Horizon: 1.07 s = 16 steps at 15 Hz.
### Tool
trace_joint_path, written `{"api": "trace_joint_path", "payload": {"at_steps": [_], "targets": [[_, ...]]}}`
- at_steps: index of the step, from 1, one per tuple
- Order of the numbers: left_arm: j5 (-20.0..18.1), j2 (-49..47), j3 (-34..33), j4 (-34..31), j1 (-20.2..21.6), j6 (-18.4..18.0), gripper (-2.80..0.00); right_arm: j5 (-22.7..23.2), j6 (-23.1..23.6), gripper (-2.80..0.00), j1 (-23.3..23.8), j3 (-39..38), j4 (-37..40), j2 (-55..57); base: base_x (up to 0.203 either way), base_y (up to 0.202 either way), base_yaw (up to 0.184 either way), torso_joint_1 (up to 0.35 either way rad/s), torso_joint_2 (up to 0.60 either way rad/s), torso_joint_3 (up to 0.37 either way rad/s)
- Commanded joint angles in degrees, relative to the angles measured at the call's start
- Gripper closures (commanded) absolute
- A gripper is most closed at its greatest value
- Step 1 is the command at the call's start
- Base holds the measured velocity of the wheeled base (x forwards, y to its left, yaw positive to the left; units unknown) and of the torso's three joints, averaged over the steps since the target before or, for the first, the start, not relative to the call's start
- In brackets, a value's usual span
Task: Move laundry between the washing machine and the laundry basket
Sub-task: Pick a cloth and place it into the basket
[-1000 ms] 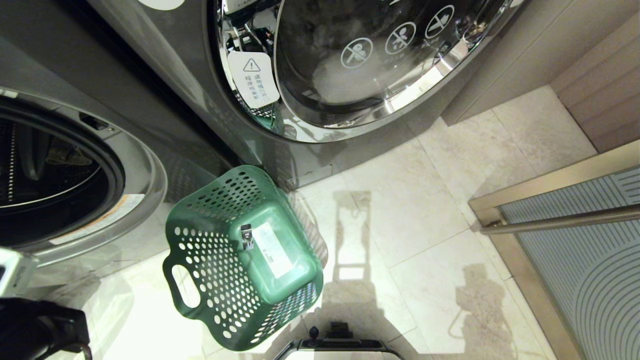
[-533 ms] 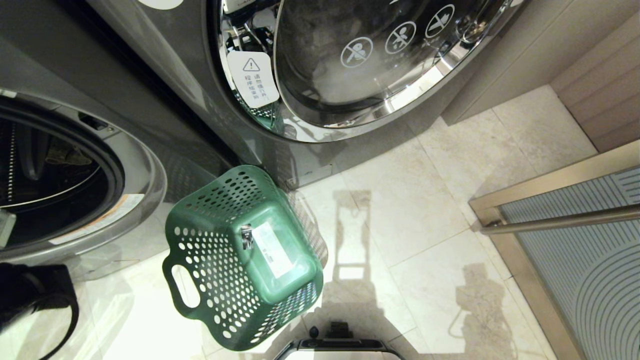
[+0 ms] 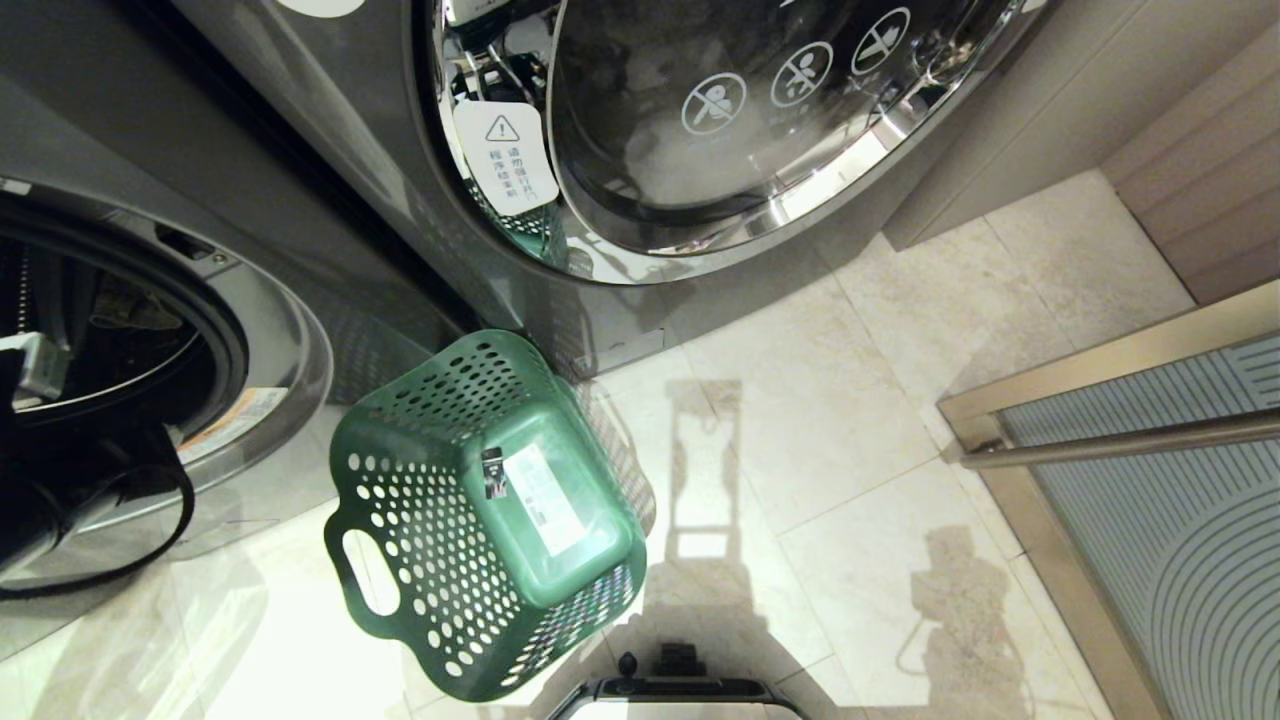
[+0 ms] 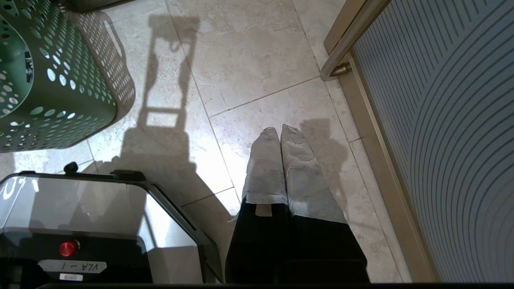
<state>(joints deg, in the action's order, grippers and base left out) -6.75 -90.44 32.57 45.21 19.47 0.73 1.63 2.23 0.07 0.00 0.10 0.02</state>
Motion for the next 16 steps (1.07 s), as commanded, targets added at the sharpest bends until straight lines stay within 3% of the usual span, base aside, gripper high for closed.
{"api": "trace_joint_path", "payload": {"at_steps": [1,7,12,16], "targets": [[-0.01,-6.69,3.51,3.56,1.95,0.73,0.00,0.04,0.03,0.00,0.01,0.00,-0.01,0.06,0.000,0.000,0.000,0.000,0.00,0.000],[-0.08,-11.39,12.25,5.05,8.03,1.66,0.00,0.04,-0.03,0.00,0.01,0.00,-0.01,-0.02,0.000,0.000,0.000,0.000,0.00,0.000],[0.41,-17.90,21.87,3.80,7.82,0.94,0.00,0.04,0.05,0.00,0.01,0.00,-0.01,-0.02,0.000,0.000,0.000,0.000,0.00,0.000],[0.53,-21.75,29.02,-2.39,7.69,0.83,0.00,0.04,0.05,0.00,0.01,0.00,-0.01,0.05,0.000,0.000,0.000,0.000,0.00,0.000]]}}
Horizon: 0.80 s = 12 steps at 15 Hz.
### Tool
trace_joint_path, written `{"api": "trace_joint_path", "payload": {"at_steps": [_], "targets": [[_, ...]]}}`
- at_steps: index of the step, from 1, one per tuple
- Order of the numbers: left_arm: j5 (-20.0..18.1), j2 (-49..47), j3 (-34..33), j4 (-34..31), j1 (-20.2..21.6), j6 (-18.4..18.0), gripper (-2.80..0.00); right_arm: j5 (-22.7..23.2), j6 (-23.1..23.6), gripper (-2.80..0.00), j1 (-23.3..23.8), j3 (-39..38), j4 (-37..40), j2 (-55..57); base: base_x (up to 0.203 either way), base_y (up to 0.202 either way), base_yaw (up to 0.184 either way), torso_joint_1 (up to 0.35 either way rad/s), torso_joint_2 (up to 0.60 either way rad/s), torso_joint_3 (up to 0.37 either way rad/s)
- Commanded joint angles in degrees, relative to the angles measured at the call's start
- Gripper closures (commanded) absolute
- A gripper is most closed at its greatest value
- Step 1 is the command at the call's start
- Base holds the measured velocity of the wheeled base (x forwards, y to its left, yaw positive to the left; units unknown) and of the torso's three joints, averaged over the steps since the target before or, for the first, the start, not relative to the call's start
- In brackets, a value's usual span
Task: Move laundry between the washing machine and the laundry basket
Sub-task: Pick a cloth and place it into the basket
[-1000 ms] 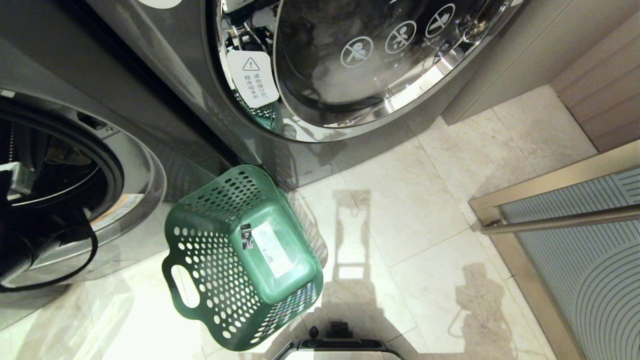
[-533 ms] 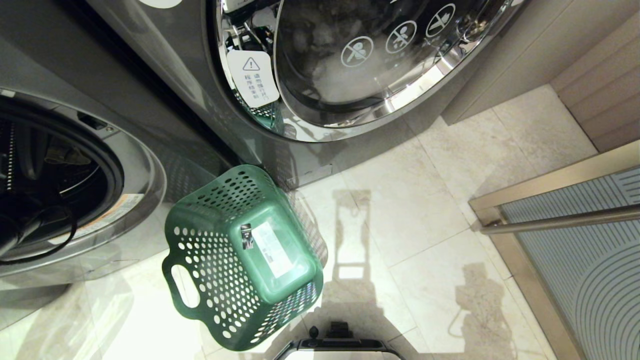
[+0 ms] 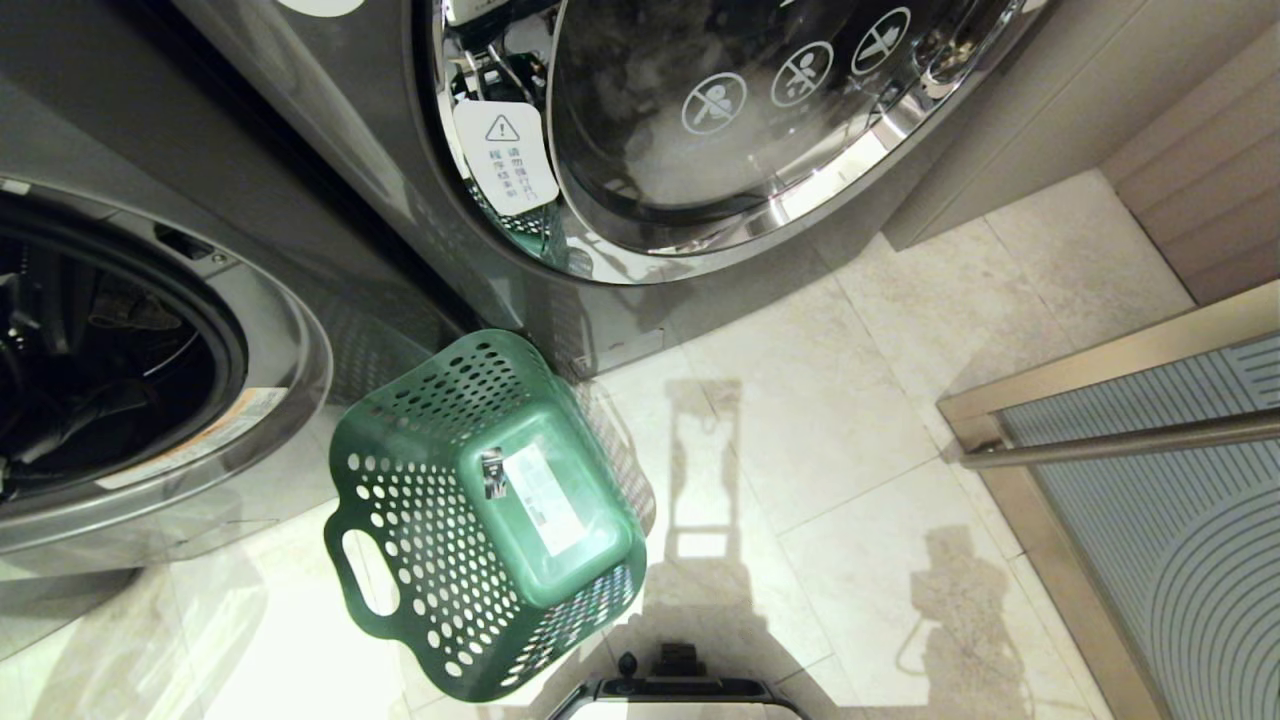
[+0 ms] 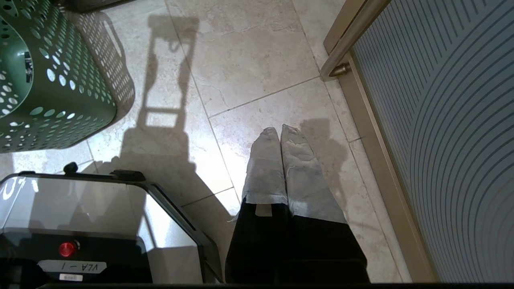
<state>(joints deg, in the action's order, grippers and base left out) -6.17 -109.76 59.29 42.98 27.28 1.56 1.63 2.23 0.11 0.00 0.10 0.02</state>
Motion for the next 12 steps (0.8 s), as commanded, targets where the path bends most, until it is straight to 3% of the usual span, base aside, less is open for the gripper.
{"api": "trace_joint_path", "payload": {"at_steps": [1,7,12], "targets": [[-0.07,-3.09,3.68,-0.32,-0.27,-0.09,0.00,0.04,0.05,0.00,-0.02,0.00,-0.01,-0.02,0.000,0.000,0.000,0.000,0.00,0.000],[2.23,-6.72,14.57,-6.65,-0.73,-2.52,0.00,0.04,0.04,0.00,-0.02,0.00,-0.01,-0.02,0.000,0.000,0.000,0.000,0.00,0.000],[3.88,-8.54,19.68,-6.60,-0.86,-2.44,0.00,0.04,0.05,0.00,-0.02,0.00,-0.01,-0.02,0.000,0.000,0.000,0.000,0.00,0.000]]}}
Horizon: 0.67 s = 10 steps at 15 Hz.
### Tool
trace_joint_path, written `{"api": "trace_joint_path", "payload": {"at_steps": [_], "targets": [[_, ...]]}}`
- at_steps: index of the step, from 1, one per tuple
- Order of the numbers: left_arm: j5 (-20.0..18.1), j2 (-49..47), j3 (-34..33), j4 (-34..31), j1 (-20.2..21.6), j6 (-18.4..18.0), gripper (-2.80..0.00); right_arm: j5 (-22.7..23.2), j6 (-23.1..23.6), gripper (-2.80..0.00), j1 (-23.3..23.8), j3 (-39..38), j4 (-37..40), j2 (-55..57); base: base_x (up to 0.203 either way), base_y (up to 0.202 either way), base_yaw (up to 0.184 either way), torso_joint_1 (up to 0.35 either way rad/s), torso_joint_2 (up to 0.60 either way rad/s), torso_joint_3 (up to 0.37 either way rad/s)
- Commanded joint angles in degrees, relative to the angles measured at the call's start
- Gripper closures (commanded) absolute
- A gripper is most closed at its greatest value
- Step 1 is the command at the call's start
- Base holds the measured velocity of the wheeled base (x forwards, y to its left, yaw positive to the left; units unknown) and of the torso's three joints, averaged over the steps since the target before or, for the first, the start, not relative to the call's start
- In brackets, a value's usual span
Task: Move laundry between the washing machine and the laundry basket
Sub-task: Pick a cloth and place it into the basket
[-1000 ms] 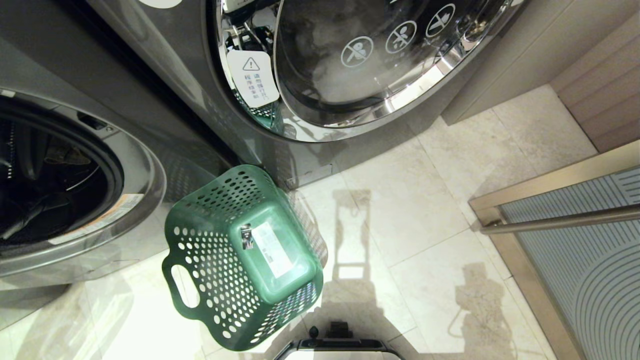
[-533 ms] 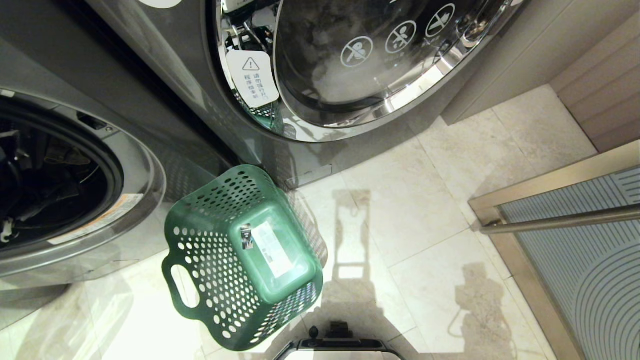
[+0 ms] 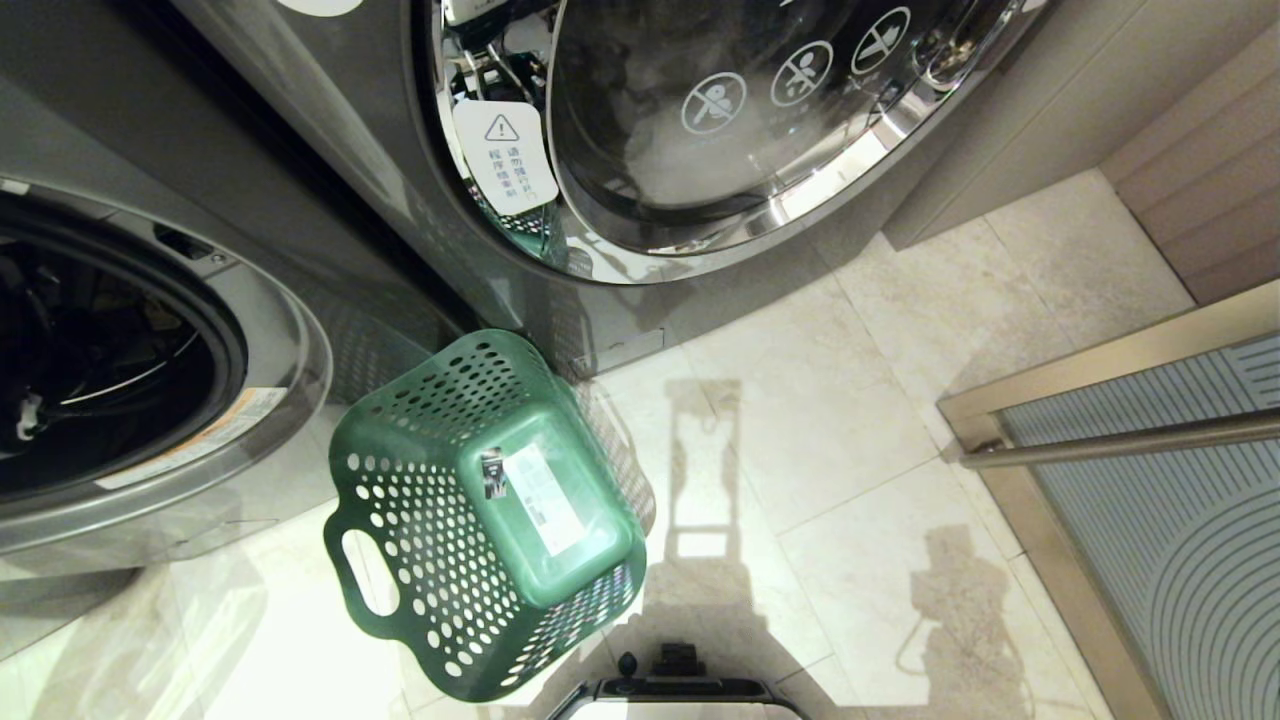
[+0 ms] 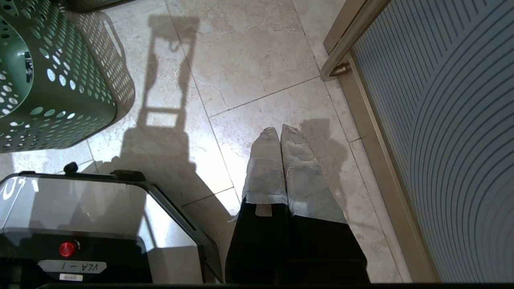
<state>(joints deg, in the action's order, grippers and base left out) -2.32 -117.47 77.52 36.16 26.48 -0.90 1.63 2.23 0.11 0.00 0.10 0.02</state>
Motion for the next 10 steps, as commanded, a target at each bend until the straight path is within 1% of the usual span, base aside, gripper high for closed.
{"api": "trace_joint_path", "payload": {"at_steps": [1,4,10], "targets": [[0.14,-1.29,2.67,0.16,-0.33,0.02,0.00,0.04,-0.03,0.00,-0.02,0.00,-0.01,-0.02,0.000,0.000,0.000,0.000,0.00,0.000],[0.21,-2.86,5.88,0.20,-1.44,-0.06,0.00,0.04,0.02,0.00,-0.02,0.00,-0.01,0.02,0.000,0.000,0.000,0.000,0.00,0.000],[0.28,-5.32,7.09,0.49,-1.96,0.15,0.00,0.04,0.05,0.00,-0.02,0.00,-0.01,-0.02,0.000,0.000,0.000,0.000,0.00,0.000]]}}
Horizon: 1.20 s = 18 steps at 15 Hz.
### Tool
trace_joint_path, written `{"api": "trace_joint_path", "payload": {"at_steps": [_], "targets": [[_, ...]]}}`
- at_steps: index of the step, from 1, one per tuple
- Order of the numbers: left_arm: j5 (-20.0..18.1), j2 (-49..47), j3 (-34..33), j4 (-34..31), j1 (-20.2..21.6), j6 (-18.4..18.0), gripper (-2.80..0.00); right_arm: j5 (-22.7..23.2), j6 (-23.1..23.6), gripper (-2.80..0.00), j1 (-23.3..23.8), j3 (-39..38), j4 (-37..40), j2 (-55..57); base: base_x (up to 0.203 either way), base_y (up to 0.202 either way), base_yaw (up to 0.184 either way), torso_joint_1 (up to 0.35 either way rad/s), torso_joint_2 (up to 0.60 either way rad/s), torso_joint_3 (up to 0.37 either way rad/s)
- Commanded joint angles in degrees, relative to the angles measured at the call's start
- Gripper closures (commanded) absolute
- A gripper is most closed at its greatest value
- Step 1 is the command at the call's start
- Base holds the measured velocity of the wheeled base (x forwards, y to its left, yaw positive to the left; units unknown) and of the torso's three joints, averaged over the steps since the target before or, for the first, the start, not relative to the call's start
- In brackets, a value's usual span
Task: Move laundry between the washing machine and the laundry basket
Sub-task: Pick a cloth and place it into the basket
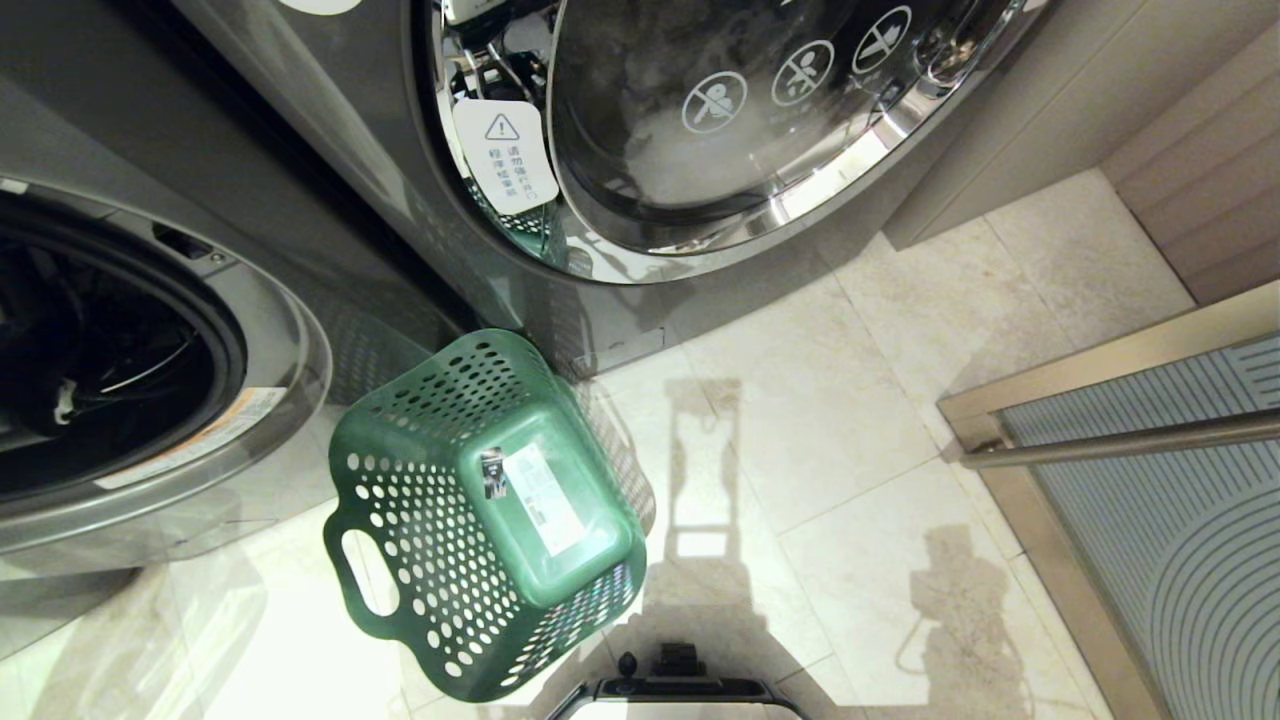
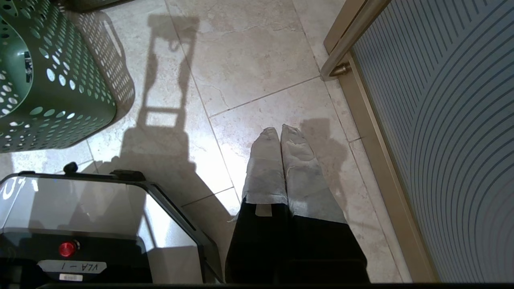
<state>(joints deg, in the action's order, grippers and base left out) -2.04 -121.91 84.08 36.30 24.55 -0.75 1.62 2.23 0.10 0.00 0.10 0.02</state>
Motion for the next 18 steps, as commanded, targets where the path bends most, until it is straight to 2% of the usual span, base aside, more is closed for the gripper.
{"api": "trace_joint_path", "payload": {"at_steps": [1,3,9,10,12,15,16,18], "targets": [[0.01,-1.15,1.50,0.87,-0.03,-0.02,0.00,0.05,0.05,0.00,-0.01,0.00,-0.01,0.02,0.000,0.000,0.000,0.000,0.00,0.000],[0.01,-2.01,2.83,2.69,-0.28,-0.20,0.00,0.05,-0.03,0.00,-0.01,0.00,-0.01,0.06,0.000,0.000,0.000,0.000,0.00,0.000],[0.16,-2.25,3.19,2.84,-0.29,-0.22,0.00,0.05,0.03,0.00,-0.01,0.00,-0.01,0.00,0.000,0.000,0.000,0.000,0.00,0.000],[1.12,-2.36,3.19,2.58,-0.36,-0.29,0.00,0.05,0.05,0.00,-0.01,0.00,-0.01,0.06,0.000,0.000,0.000,0.000,0.00,0.000],[5.52,-3.45,3.27,2.51,-1.11,-0.23,0.00,0.05,0.03,0.00,-0.01,0.00,-0.01,0.00,0.000,0.000,0.000,0.000,0.00,0.000],[6.43,-4.37,3.98,2.75,-1.24,0.41,0.00,0.05,0.05,0.00,-0.01,0.00,-0.01,0.02,0.000,0.000,0.000,0.000,0.00,0.000],[6.37,-4.68,4.83,2.66,-1.34,0.46,-2.80,0.05,-0.02,0.00,-0.01,0.00,-0.01,-0.02,0.000,0.000,0.000,0.000,0.00,0.000],[6.10,-4.74,6.00,2.10,-1.61,0.14,-2.80,0.05,0.05,0.00,-0.01,0.00,-0.01,0.04,0.000,0.000,0.000,0.000,0.00,0.000]]}}
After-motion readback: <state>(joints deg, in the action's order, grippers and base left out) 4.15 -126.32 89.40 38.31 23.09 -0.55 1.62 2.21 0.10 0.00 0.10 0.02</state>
